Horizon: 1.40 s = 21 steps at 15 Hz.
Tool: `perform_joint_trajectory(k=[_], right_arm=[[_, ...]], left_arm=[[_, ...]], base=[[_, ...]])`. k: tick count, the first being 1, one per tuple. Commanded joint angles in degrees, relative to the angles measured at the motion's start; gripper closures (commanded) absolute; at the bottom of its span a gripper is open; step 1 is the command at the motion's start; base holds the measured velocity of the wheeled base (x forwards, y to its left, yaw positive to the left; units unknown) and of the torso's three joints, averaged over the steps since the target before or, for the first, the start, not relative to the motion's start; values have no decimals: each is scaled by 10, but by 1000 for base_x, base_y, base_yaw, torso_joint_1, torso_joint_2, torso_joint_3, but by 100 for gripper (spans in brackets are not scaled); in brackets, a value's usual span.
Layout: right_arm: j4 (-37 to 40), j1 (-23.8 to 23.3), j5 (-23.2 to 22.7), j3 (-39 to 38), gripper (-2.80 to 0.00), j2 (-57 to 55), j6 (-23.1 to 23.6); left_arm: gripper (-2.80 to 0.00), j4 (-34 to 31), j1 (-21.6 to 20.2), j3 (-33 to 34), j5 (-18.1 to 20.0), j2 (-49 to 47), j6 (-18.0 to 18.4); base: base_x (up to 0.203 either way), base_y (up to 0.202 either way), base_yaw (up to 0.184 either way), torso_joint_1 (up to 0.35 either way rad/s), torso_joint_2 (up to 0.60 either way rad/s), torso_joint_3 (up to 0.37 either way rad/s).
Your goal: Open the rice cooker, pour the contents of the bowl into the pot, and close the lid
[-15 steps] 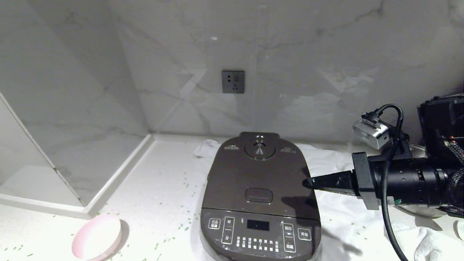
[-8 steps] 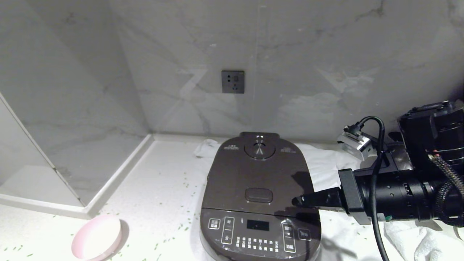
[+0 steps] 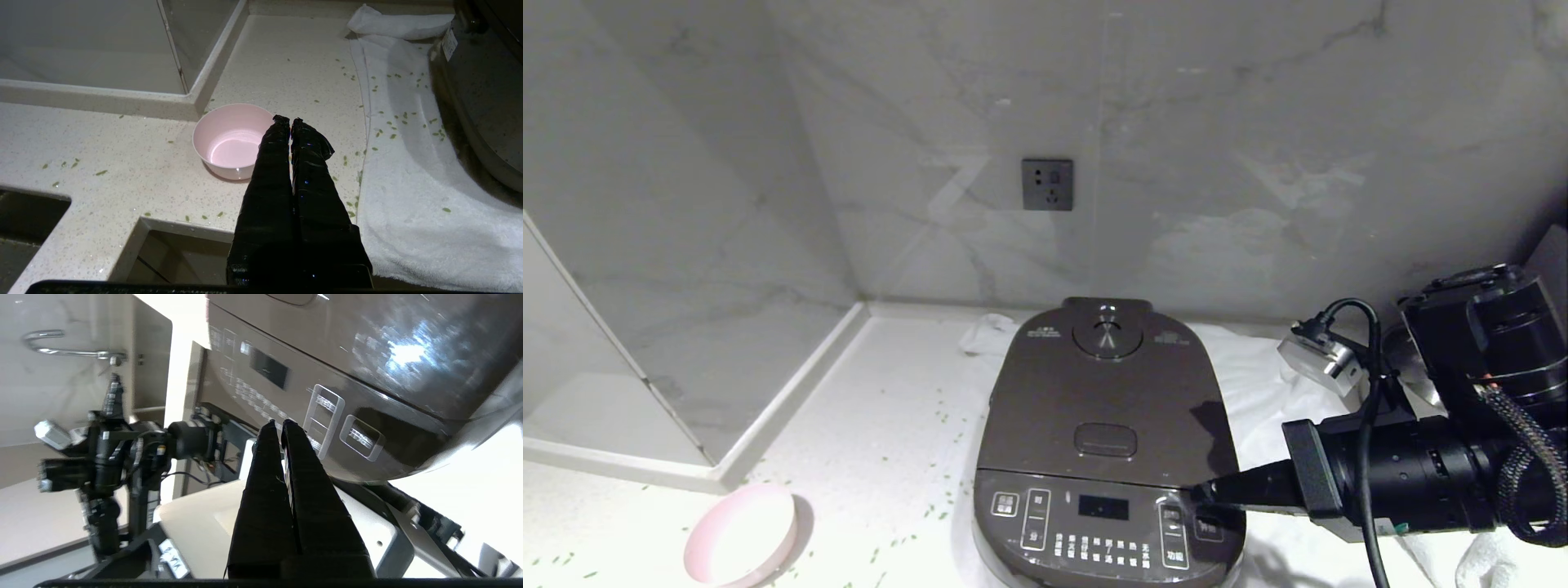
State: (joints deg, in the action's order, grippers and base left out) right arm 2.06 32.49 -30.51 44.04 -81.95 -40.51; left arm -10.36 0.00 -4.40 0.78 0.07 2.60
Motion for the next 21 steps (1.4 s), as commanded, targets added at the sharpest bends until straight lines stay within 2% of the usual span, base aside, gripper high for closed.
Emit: perform_joint_trajectory(k=[1,8,11,17,21], right_arm=[[0,1,1,-19,0,3,-1],[-6,-6,3,-34,0,-25,15],[-8,-8,36,-37,0,-26,25],[-11,-8,32,-54,0,-38,25],[-57,-8,38,-68,0,-41,24]], left_arm=[[0,-3,0,0,0,0,0],[0,-2,1,0,-1,0,0],[0,-2,1,0,-1,0,0],[0,-2,1,0,-1,0,-1],[0,-2,1,0,-1,0,0]], base=[[0,0,0,0,0,0],[0,0,0,0,0,0],[0,0,0,0,0,0],[0,0,0,0,0,0],[0,0,0,0,0,0]])
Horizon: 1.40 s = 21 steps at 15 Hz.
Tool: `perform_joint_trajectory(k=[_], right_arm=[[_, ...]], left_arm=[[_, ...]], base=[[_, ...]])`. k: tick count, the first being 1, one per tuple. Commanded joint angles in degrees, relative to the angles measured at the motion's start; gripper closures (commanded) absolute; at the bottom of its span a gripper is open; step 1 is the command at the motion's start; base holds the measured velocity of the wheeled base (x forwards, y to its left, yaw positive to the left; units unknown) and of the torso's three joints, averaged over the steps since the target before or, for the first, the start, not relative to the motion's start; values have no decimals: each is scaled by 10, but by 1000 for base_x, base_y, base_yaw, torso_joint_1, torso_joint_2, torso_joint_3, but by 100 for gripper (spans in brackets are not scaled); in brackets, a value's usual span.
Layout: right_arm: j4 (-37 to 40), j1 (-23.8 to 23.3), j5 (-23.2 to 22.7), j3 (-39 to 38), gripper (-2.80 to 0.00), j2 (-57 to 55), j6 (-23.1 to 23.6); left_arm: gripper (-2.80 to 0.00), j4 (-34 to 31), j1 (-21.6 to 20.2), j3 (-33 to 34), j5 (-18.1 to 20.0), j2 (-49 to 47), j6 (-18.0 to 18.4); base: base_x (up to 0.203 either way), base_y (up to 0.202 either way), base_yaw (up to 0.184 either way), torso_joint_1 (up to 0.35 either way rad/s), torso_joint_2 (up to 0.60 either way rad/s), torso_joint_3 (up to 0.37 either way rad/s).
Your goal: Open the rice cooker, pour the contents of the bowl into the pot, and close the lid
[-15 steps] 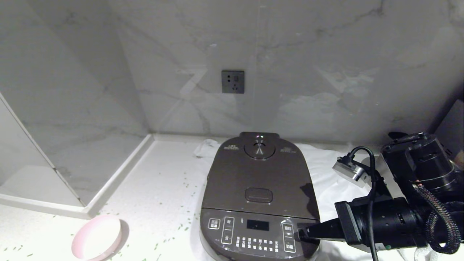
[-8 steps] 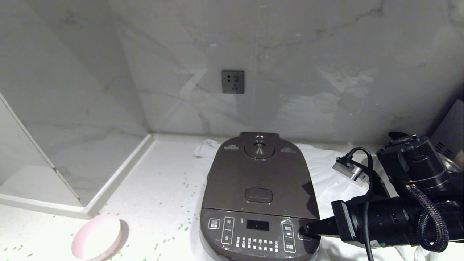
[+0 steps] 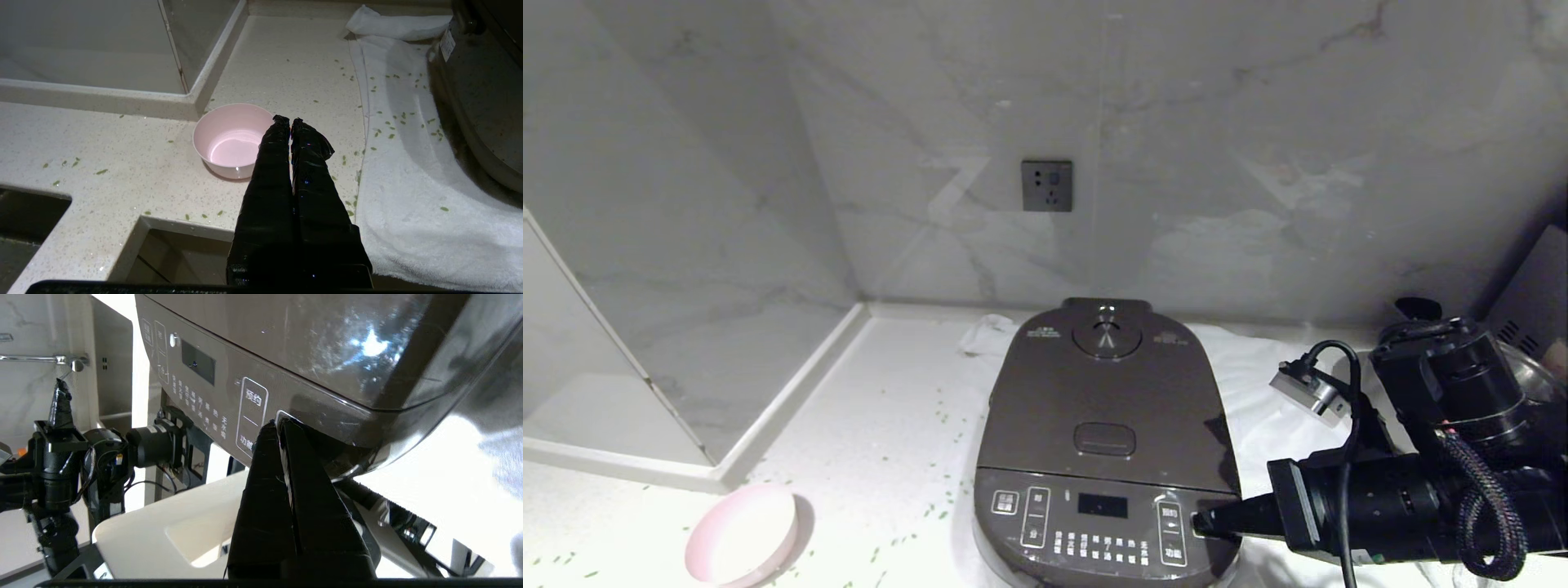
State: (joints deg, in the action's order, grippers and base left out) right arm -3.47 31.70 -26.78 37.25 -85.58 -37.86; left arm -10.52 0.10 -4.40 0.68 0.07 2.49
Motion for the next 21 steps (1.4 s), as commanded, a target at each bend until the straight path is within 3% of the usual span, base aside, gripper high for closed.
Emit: perform_joint_trajectory(k=[1,5,11,12,15,18,21], right_arm=[[-2,0,1,5,0,3,-3],[23,0,2,50,0,65,-6],[177,-1,9,178,0,196,-6],[187,-1,28,183,0,216,-5],[218,-1,143,185,0,275,8],[230,-2,281,170,0,341,65],[247,-55,361,152,0,389,106]], left_arm=[[0,0,0,0,0,0,1],[0,0,0,0,0,0,0],[0,-1,0,0,1,0,1],[0,-1,1,0,1,0,1],[0,-1,0,0,0,0,-1],[0,-1,0,0,-1,0,-1],[0,-1,0,0,-2,0,-1]], base=[[0,0,0,0,0,0],[0,0,0,0,0,0],[0,0,0,0,0,0],[0,0,0,0,0,0],[0,0,0,0,0,0],[0,0,0,0,0,0],[0,0,0,0,0,0]])
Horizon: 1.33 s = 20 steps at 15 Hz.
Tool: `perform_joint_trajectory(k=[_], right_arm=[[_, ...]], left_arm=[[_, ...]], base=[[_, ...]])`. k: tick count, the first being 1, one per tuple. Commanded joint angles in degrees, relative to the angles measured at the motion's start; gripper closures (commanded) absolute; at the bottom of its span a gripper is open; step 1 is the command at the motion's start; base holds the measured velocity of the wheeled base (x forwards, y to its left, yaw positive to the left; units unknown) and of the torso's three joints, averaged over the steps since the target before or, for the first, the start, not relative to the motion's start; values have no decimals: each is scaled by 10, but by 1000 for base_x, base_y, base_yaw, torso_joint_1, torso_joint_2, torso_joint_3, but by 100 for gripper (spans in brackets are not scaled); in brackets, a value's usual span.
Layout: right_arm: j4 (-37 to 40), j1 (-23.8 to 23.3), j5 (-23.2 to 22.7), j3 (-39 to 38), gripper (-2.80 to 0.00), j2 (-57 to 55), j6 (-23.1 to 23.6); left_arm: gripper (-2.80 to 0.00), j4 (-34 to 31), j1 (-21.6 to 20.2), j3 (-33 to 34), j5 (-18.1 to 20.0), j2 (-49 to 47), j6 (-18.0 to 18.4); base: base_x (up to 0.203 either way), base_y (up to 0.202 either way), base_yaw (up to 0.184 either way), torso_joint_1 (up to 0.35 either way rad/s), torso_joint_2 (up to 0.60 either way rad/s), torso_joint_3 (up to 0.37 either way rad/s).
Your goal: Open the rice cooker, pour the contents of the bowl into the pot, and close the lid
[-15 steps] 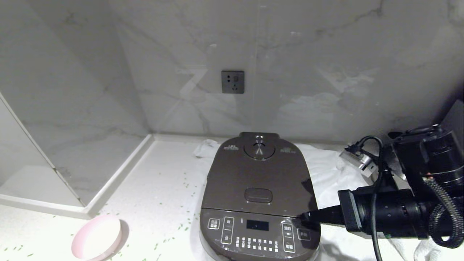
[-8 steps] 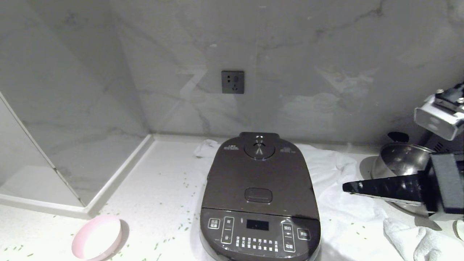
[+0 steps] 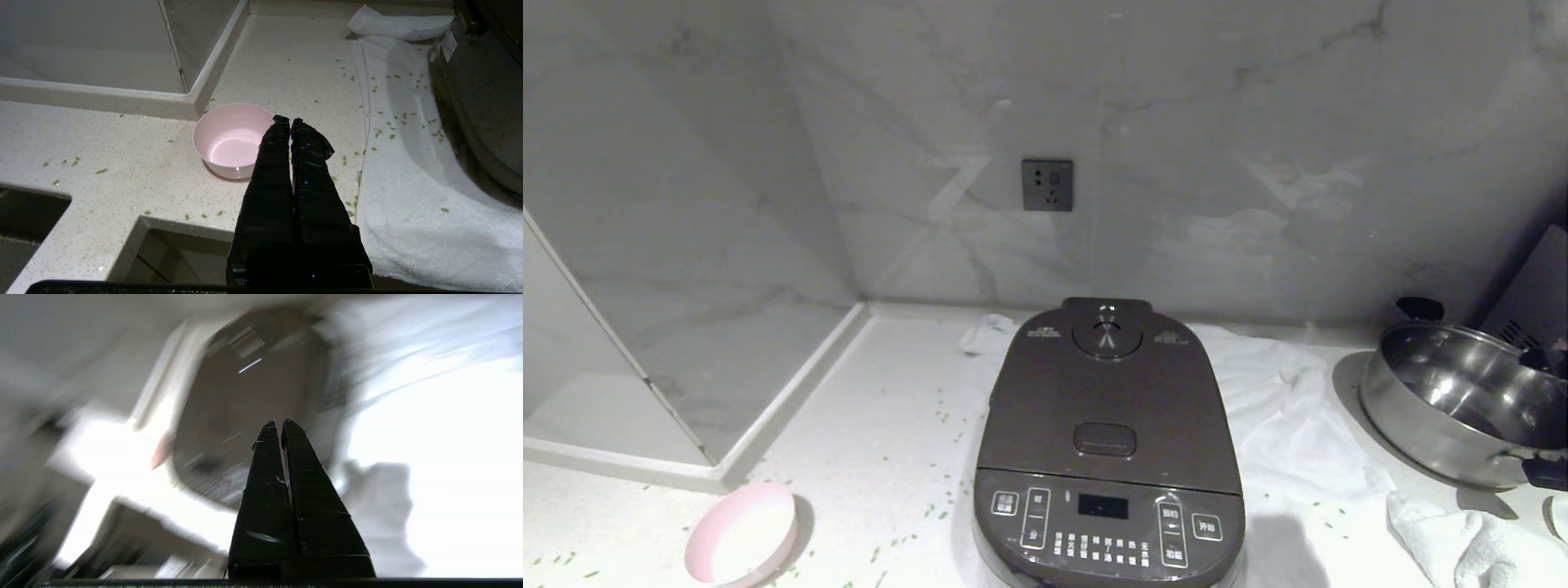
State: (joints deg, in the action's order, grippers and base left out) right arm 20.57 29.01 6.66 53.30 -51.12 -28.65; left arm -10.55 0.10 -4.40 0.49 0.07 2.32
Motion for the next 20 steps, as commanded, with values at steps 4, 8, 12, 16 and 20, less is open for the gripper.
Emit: perform_joint_trajectory(k=[4,8,12,16,20], right_arm=[[13,-96,111,-23,0,105,103],[22,-186,117,-52,0,177,154],[24,-241,116,-98,0,275,218],[22,-321,120,-132,0,356,289],[1,-317,119,-121,0,362,292]], left_arm=[[0,0,0,0,-3,0,0],[0,-1,-2,0,-2,0,0],[0,0,0,0,-6,0,-16],[0,0,0,0,-7,0,-21],[0,0,0,0,-7,0,-21]], base=[[0,0,0,0,0,0],[0,0,0,0,0,0],[0,0,0,0,0,0],[0,0,0,0,0,0],[0,0,0,0,0,0]])
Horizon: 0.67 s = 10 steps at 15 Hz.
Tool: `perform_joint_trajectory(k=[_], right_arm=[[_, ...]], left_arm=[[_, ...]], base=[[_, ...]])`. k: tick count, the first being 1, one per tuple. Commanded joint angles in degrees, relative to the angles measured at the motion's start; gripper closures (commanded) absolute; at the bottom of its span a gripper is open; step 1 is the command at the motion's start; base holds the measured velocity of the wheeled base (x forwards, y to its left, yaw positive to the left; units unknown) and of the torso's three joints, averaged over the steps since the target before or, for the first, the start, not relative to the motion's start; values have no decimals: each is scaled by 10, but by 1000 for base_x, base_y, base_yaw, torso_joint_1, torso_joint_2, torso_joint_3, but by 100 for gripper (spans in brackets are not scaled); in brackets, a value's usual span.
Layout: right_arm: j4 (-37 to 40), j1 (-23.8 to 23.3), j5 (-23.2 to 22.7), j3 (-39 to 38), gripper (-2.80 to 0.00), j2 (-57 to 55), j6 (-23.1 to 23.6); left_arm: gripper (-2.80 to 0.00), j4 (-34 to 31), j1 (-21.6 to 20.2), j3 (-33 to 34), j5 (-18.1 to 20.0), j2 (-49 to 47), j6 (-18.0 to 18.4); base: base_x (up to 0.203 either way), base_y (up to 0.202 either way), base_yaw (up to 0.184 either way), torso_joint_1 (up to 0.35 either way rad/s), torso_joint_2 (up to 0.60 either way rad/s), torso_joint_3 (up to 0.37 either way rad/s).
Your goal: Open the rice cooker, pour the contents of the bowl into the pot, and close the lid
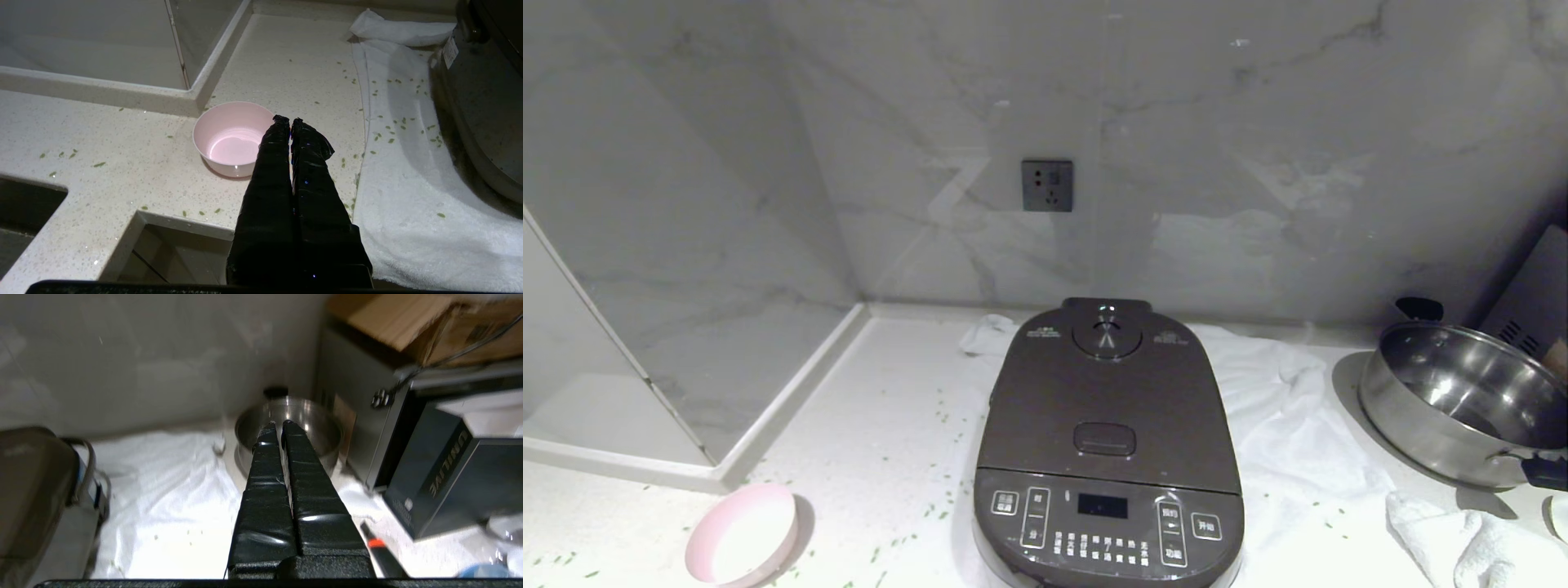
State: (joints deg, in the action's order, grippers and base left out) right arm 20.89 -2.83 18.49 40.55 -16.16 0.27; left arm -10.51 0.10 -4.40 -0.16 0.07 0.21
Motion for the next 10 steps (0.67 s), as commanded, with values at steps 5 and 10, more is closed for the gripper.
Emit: perform_joint_trajectory(k=[5,10], right_arm=[[1,9,7,29,0,29,16],[2,24,1,-56,0,113,35]], left_arm=[[0,0,0,0,0,0,1],[0,0,0,0,0,0,1]], base=[[0,0,0,0,0,0],[0,0,0,0,0,0]])
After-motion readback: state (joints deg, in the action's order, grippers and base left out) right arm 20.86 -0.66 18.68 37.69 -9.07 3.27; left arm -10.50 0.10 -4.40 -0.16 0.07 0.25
